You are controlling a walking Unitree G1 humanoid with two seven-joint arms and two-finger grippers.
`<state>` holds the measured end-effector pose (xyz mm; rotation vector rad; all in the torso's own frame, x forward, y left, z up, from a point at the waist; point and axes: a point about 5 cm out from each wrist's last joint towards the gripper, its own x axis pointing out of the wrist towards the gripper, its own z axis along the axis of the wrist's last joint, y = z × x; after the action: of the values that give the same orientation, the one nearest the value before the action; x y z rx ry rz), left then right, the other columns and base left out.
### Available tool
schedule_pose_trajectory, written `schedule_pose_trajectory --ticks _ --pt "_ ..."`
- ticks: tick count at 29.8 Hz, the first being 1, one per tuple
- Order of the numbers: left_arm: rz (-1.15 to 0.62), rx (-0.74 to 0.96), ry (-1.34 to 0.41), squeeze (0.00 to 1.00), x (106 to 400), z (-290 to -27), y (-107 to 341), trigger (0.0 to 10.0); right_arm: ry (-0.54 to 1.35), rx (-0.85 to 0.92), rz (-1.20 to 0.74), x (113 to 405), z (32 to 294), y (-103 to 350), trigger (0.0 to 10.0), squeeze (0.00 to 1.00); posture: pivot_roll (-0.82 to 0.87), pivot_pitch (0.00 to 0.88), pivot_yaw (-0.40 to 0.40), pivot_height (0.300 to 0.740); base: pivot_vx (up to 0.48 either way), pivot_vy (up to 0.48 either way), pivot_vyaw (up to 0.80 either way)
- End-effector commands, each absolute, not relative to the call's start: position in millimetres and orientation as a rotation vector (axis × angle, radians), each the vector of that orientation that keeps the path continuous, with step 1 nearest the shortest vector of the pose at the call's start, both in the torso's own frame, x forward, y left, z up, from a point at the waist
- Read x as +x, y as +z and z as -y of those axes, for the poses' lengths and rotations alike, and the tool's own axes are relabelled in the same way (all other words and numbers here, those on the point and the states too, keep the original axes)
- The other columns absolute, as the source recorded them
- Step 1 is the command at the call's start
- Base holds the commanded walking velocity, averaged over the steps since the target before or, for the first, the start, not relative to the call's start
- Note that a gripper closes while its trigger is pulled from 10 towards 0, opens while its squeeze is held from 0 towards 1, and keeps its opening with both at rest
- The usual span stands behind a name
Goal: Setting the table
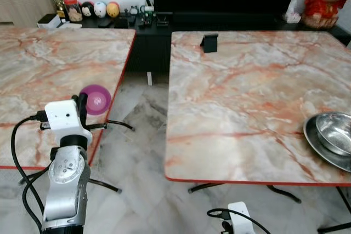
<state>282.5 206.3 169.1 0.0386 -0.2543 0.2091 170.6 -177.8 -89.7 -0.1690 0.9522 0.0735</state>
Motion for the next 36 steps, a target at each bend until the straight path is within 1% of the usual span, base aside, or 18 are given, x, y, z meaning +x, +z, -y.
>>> schedule_pose_trajectory --ticks 1,12,22,33,36 --pt "0.267 0.035 0.209 0.00 283 -209 173 10.0 0.065 -0.168 -0.956 171 180 -90 10.0 0.00 -0.05 0.000 0.023 0.740 0.000 -0.431 0.00" --pt "0.275 0.040 0.211 0.00 284 -211 175 10.0 0.058 -0.169 -0.963 169 181 -91 10.0 0.00 -0.05 0.000 0.022 0.740 0.000 -0.432 0.00" --pt "0.274 0.040 0.205 0.00 285 -212 176 10.0 0.014 -0.182 -0.975 165 191 -91 10.0 0.00 -0.05 0.000 0.019 0.740 0.000 -0.427 0.00" --pt "0.270 0.050 0.195 0.00 286 -216 177 10.0 0.006 -0.181 -0.959 171 192 -88 10.0 0.00 -0.05 0.000 0.015 0.740 0.000 -0.408 0.00" --pt "0.253 0.049 0.156 0.00 287 -214 175 10.0 0.009 -0.183 -0.954 173 191 -88 10.0 0.00 -0.05 0.000 0.015 0.740 0.000 -0.199 0.00"
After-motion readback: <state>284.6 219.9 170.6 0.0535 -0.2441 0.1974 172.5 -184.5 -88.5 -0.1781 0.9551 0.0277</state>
